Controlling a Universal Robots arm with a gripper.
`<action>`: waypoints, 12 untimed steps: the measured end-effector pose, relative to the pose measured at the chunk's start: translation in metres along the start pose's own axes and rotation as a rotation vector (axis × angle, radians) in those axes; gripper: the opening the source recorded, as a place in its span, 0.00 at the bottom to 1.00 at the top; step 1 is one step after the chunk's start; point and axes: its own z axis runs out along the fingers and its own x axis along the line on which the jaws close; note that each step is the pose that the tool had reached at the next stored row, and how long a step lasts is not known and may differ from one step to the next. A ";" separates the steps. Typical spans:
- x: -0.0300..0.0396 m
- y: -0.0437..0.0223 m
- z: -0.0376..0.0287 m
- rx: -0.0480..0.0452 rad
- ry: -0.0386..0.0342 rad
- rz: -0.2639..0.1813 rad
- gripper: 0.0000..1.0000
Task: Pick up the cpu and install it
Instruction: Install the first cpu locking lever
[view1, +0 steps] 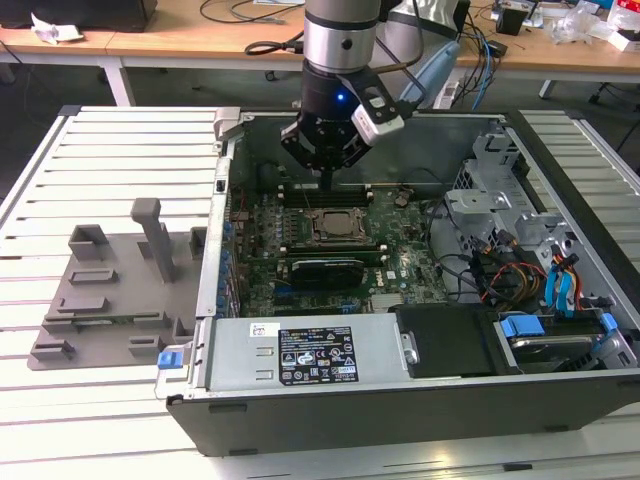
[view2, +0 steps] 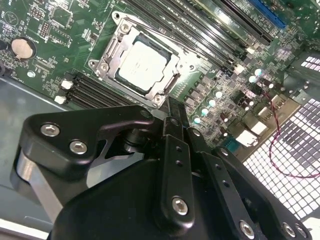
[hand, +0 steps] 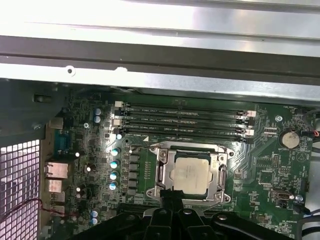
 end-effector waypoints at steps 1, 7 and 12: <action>0.0006 0.0005 0.0000 0.0001 0.0001 0.000 0.11; 0.0037 0.0036 -0.0001 0.0000 0.0000 0.000 0.11; 0.0101 0.0096 -0.0003 0.0001 0.0000 0.000 0.11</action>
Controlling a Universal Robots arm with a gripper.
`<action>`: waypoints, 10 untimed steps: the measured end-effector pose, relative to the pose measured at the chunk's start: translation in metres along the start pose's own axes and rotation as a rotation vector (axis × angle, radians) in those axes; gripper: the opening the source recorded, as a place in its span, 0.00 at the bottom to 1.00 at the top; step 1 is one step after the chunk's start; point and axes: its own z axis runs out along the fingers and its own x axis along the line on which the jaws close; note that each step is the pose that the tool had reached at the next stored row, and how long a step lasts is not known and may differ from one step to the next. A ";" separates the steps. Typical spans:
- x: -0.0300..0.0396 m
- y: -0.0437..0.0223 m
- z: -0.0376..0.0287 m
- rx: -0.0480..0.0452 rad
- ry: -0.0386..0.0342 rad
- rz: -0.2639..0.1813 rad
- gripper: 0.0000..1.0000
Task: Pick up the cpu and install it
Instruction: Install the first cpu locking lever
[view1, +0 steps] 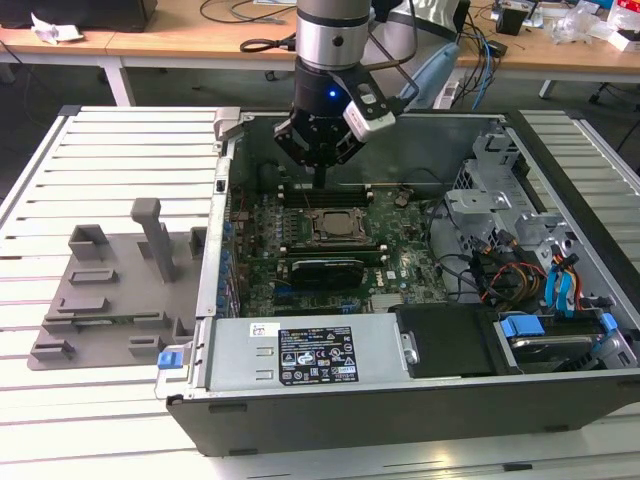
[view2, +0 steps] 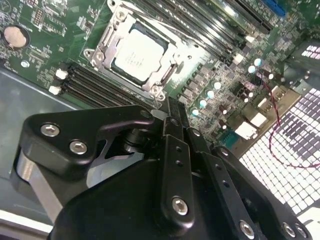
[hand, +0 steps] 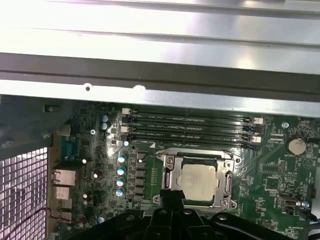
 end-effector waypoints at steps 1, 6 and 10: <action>0.0037 0.0016 -0.0001 0.0001 0.0001 0.000 0.11; 0.0240 0.0048 0.0026 -0.0001 -0.0006 0.000 0.11; 0.0367 0.0154 0.0097 0.0002 -0.0007 -0.004 0.11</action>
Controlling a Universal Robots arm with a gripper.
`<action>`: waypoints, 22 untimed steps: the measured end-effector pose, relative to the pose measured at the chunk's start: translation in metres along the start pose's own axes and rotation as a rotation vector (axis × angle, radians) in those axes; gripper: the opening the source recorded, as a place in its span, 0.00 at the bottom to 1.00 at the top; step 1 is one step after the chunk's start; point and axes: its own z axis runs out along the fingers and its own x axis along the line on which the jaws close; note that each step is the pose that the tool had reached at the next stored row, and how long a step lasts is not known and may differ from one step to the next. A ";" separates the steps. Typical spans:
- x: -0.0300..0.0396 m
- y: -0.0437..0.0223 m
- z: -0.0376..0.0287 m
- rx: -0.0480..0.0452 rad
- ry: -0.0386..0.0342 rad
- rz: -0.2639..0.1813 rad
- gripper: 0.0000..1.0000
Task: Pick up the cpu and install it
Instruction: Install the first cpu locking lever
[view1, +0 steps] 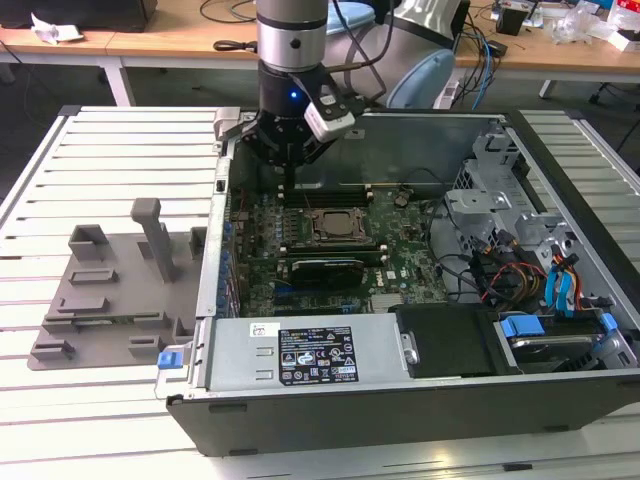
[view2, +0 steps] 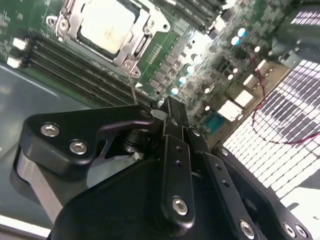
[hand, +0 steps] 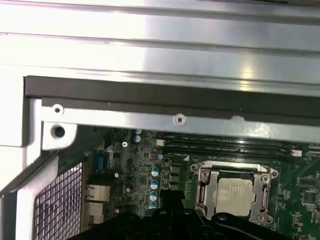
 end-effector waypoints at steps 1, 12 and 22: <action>-0.0002 0.0031 0.0007 -0.0002 -0.0003 -0.001 0.11; -0.0151 0.0161 0.0036 0.0000 -0.0001 -0.001 0.11; -0.0331 0.0148 0.0035 0.0000 -0.0001 -0.001 0.11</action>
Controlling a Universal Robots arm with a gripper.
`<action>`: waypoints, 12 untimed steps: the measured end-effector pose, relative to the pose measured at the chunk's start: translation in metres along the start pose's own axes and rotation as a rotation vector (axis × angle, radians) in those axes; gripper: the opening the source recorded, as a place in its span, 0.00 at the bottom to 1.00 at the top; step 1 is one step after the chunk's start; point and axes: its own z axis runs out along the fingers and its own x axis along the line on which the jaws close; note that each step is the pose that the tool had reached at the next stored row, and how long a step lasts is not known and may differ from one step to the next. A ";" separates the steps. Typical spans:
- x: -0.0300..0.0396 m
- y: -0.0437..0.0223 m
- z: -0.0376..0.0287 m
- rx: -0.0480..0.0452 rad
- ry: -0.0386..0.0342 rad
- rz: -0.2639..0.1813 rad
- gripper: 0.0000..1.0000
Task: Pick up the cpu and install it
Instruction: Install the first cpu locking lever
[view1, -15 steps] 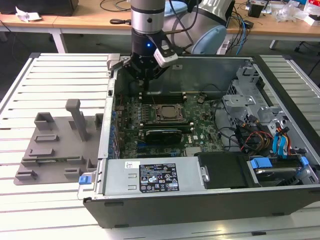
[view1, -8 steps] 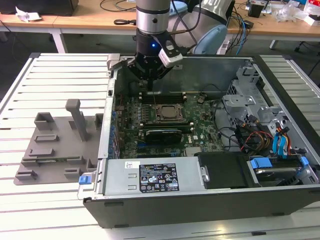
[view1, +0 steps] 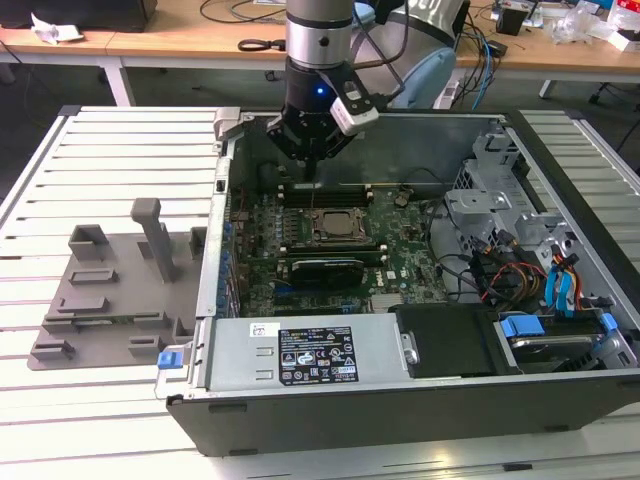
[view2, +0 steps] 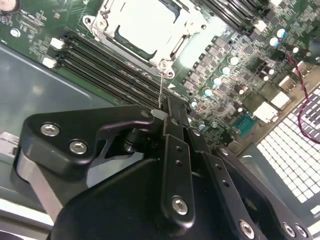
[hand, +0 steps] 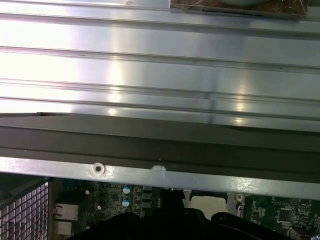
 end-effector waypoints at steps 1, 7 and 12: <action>-0.0023 -0.0002 0.0000 0.0000 0.0000 0.000 0.11; -0.0145 -0.0010 0.0000 0.0000 0.0000 0.000 0.11; -0.0237 -0.0017 0.0003 0.0000 0.0000 0.000 0.11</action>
